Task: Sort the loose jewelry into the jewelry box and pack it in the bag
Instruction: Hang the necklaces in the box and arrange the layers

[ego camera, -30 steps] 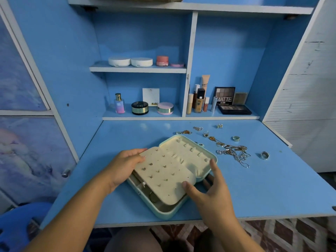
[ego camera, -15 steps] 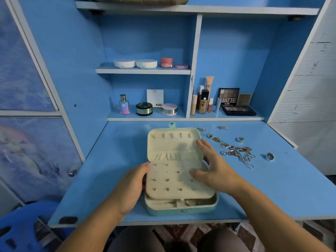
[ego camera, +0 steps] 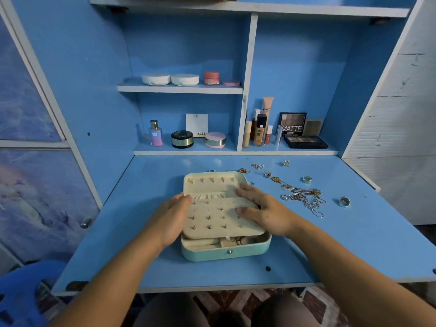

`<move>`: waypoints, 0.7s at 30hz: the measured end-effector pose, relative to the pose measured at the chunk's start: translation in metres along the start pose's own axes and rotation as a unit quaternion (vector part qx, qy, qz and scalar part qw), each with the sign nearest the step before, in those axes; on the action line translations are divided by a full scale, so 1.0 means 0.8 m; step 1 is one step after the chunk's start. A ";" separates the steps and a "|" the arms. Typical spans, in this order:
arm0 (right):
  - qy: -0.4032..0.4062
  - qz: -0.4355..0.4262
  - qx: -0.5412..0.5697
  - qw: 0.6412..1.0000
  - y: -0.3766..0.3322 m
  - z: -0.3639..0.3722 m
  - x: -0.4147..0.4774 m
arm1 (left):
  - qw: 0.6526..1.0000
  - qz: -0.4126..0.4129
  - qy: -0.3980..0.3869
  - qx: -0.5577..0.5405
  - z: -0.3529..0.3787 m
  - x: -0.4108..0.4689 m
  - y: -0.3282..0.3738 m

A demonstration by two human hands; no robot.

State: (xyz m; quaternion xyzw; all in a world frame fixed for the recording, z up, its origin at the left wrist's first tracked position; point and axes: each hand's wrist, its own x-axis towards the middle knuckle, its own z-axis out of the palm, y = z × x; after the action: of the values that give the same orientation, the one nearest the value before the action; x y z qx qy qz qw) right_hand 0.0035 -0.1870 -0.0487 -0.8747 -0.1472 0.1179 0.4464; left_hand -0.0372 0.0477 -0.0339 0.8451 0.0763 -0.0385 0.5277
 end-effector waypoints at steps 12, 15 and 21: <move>0.090 -0.056 0.022 0.994 0.003 0.009 -0.015 | 0.966 0.071 -0.036 0.245 -0.019 0.067 -0.005; 0.078 -0.064 0.032 0.994 0.003 0.008 -0.013 | 0.957 0.079 -0.060 0.272 -0.019 0.070 -0.005; 0.093 0.014 -0.041 0.995 -0.007 -0.050 0.023 | 0.945 0.100 -0.035 0.310 -0.021 0.086 0.012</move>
State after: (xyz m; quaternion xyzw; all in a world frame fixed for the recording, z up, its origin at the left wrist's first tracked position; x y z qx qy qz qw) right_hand 0.0333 -0.2066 -0.0226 -0.9015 -0.0972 0.0366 0.4201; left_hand 0.0318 0.0648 -0.0278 0.9683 -0.0429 -0.0363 0.2432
